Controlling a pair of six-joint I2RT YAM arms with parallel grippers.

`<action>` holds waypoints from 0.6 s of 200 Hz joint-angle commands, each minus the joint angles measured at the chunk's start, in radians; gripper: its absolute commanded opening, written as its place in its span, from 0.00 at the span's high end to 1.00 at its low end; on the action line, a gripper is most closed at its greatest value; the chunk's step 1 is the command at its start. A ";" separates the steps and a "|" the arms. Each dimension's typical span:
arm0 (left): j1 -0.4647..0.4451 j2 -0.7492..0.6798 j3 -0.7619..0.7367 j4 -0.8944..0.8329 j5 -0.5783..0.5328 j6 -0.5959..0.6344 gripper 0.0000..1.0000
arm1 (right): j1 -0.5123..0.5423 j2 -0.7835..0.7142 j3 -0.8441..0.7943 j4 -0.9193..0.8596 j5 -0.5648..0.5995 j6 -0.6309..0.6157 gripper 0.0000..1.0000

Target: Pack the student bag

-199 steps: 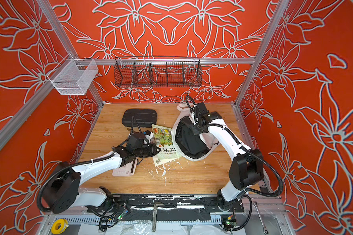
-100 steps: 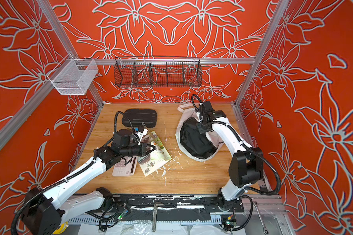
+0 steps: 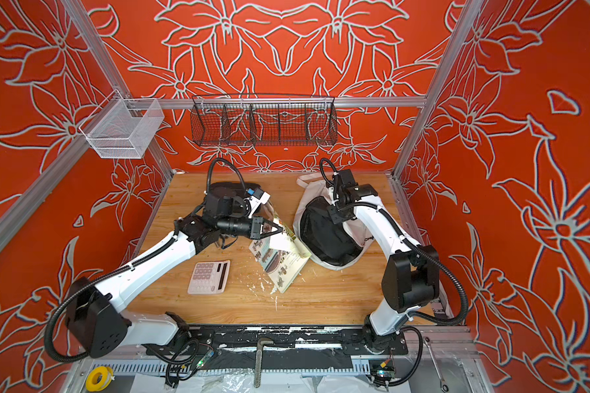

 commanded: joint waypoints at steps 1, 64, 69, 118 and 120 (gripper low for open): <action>-0.057 0.077 0.100 -0.026 0.098 0.074 1.00 | 0.001 0.010 0.082 -0.023 0.008 -0.016 1.00; -0.158 0.284 0.254 -0.111 0.163 0.224 1.00 | 0.001 0.032 0.178 -0.086 0.011 -0.032 1.00; -0.157 0.295 0.245 -0.118 0.158 0.237 1.00 | 0.001 0.031 0.179 -0.092 0.011 -0.031 1.00; -0.125 0.392 0.141 -0.127 0.101 0.268 1.00 | 0.001 0.023 0.117 -0.105 -0.005 -0.036 1.00; -0.125 0.391 0.134 -0.124 0.098 0.267 1.00 | 0.002 0.022 0.113 -0.105 -0.005 -0.036 1.00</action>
